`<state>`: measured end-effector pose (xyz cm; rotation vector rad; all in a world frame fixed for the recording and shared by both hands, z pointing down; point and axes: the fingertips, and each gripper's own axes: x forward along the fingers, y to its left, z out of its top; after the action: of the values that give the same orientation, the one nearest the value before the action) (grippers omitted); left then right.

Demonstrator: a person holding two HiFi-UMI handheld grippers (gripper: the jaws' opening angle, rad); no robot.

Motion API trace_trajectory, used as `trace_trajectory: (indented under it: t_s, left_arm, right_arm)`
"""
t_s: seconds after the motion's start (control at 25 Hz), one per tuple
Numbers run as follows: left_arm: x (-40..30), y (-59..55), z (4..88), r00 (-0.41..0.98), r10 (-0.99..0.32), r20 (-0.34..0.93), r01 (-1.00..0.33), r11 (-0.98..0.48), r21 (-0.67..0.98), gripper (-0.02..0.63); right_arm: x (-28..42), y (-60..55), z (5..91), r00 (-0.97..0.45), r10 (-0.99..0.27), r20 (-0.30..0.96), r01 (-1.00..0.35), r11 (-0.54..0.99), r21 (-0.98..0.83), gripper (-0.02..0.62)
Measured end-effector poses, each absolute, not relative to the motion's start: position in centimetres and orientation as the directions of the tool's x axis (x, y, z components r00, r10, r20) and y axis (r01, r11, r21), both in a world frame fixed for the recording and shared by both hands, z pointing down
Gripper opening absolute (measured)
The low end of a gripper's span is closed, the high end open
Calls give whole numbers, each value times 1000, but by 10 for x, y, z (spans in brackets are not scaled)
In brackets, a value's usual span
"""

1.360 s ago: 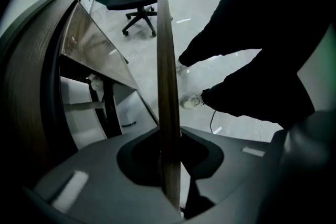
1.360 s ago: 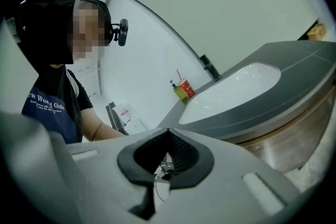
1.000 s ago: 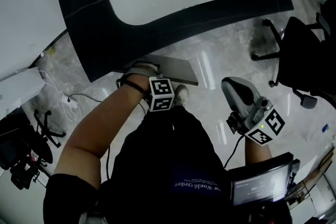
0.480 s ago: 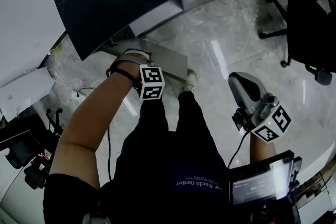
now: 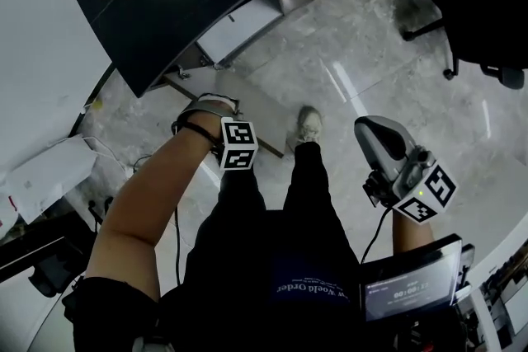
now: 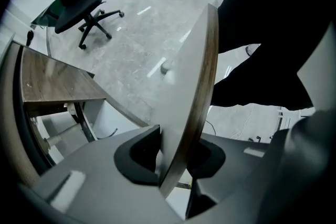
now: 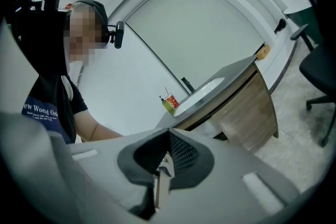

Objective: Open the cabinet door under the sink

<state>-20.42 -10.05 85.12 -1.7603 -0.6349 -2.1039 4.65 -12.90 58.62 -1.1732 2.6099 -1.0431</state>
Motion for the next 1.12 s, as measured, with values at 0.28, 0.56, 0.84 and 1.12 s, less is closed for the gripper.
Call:
trace_trajectory:
  t_s: [0.28, 0.56, 0.84, 1.12]
  left_arm:
    - [-238, -71, 852, -174, 44, 984, 664, -732, 150, 104]
    - [-286, -48, 856, -161, -24, 987, 838, -531, 124, 110]
    - [-284, -48, 858, -118, -35, 992, 862, -500, 85, 97]
    - [-281, -45, 860, -63, -43, 997, 848, -528, 31, 116]
  right_arm:
    - [2, -90, 579, -607, -770, 199, -692, 389, -608, 2]
    - [-46, -61, 567, -502, -841, 204, -749, 304, -589, 2]
    - [-79, -48, 544, -453, -864, 218, -784, 271, -558, 2]
    - [-75, -43, 509, -424, -877, 228, -819, 263, -510, 2]
